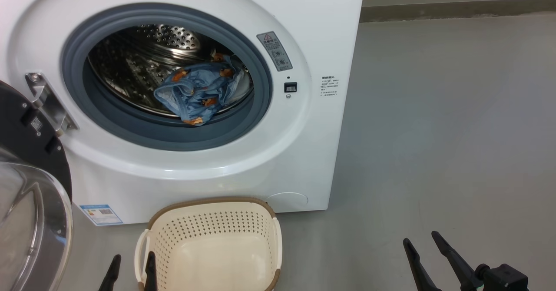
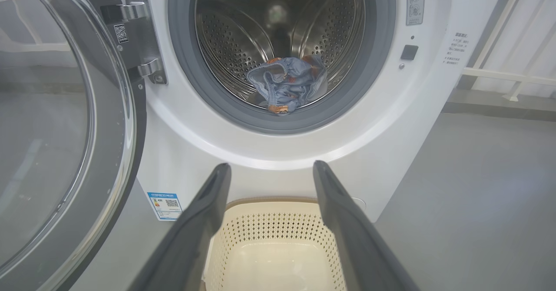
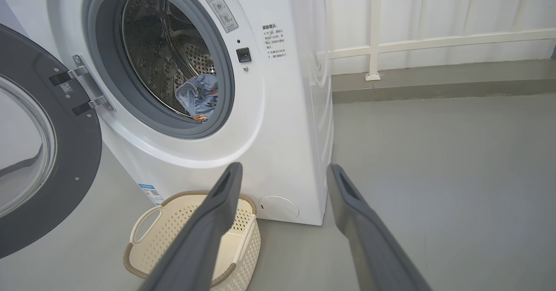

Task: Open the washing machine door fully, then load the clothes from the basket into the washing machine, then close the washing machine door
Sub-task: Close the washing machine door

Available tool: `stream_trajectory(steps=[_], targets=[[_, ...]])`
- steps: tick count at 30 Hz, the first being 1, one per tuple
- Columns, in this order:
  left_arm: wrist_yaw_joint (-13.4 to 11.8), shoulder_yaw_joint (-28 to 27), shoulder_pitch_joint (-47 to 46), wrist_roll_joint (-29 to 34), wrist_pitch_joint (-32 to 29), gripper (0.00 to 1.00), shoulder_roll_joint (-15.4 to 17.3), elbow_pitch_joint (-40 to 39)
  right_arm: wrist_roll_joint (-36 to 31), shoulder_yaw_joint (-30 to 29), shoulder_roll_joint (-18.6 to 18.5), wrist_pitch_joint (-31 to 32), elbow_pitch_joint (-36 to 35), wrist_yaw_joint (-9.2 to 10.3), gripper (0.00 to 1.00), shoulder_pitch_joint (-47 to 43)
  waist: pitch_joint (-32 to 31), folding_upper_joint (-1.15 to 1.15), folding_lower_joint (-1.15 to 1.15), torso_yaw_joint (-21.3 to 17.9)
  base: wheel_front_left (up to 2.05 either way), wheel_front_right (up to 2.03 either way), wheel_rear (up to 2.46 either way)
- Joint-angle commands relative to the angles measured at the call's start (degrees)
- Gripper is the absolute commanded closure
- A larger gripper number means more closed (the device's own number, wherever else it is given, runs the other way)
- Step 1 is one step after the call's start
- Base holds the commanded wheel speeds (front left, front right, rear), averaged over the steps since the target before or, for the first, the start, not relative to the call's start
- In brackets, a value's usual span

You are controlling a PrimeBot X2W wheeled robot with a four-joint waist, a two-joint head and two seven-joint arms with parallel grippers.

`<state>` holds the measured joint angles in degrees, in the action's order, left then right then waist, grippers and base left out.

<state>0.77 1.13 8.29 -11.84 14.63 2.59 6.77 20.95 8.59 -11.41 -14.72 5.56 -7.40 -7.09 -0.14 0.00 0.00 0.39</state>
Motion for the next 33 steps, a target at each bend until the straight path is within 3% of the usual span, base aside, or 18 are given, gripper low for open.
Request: stream_trajectory(steps=[1,25,33], targets=[[-0.09,-1.86,-1.60,0.16,0.37,0.00,0.29,-1.31,0.51,1.27,-1.03,-0.28,-1.22,-0.09,0.00,1.18,-0.01,0.00,0.00,0.01,0.00,0.00,0.00],[-0.72,-1.73,-1.61,0.24,0.37,0.00,0.29,-1.27,0.40,1.25,-0.81,-0.28,-1.35,-0.09,0.00,1.18,0.41,0.00,0.00,0.33,-1.02,1.02,0.00],[-0.56,-1.89,-1.42,0.31,0.37,0.00,0.29,-1.16,0.36,1.20,-0.74,-0.28,-1.39,-0.09,0.00,1.06,0.50,0.00,0.00,0.49,-0.33,0.33,0.00]])
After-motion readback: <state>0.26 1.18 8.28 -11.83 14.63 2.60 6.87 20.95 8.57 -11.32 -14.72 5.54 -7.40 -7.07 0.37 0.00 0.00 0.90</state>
